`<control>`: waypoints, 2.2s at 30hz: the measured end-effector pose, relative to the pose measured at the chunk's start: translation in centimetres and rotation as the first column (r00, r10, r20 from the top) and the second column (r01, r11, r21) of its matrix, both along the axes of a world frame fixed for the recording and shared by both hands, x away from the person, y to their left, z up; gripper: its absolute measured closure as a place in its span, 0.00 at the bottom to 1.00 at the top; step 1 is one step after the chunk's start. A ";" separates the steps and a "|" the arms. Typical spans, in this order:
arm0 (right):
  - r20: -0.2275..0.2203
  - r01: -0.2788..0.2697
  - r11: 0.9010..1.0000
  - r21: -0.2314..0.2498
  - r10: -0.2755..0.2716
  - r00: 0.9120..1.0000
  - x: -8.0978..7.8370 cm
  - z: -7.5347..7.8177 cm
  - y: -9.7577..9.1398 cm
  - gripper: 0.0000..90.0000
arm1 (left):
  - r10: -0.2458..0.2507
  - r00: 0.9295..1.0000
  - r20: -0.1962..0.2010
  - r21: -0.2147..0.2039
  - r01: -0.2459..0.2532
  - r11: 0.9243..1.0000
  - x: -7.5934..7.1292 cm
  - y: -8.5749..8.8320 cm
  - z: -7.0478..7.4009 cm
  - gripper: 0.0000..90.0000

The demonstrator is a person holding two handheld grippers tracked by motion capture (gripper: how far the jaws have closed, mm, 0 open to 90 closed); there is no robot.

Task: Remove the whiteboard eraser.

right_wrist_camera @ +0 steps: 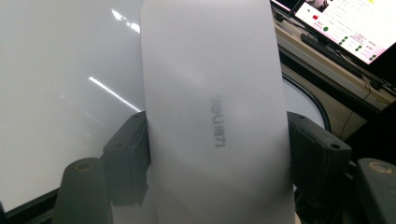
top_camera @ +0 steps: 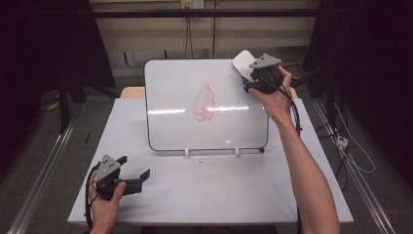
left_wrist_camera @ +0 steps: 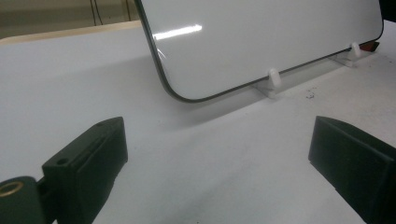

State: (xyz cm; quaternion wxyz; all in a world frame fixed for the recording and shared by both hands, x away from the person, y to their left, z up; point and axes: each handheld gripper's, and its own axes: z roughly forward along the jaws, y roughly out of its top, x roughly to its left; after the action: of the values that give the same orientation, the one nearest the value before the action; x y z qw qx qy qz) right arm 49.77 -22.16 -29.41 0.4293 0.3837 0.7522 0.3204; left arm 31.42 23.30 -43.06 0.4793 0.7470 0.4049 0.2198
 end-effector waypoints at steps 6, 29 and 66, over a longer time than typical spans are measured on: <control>-0.007 -0.004 1.000 0.022 0.005 1.000 -0.1 0.1 -0.2 0.33 | 0.002 1.000 -0.005 -0.001 -0.002 1.000 0.2 0.2 -0.1 0.05; -0.017 -0.047 0.985 0.168 0.051 0.999 -1.5 0.2 -1.3 0.34 | 0.027 1.000 -0.007 -0.012 -0.027 1.000 0.0 0.7 -0.1 0.05; 0.043 -0.120 0.964 0.237 0.113 0.993 -6.3 -1.5 -0.7 0.35 | 0.023 1.000 -0.015 0.000 -0.023 1.000 0.0 0.3 -0.2 0.05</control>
State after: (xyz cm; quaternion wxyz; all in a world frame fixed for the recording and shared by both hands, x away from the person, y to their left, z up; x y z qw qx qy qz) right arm 43.51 -22.85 -30.86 0.3711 0.3828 0.7233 0.4388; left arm 31.44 23.59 -43.30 0.4735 0.7440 0.4171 0.2198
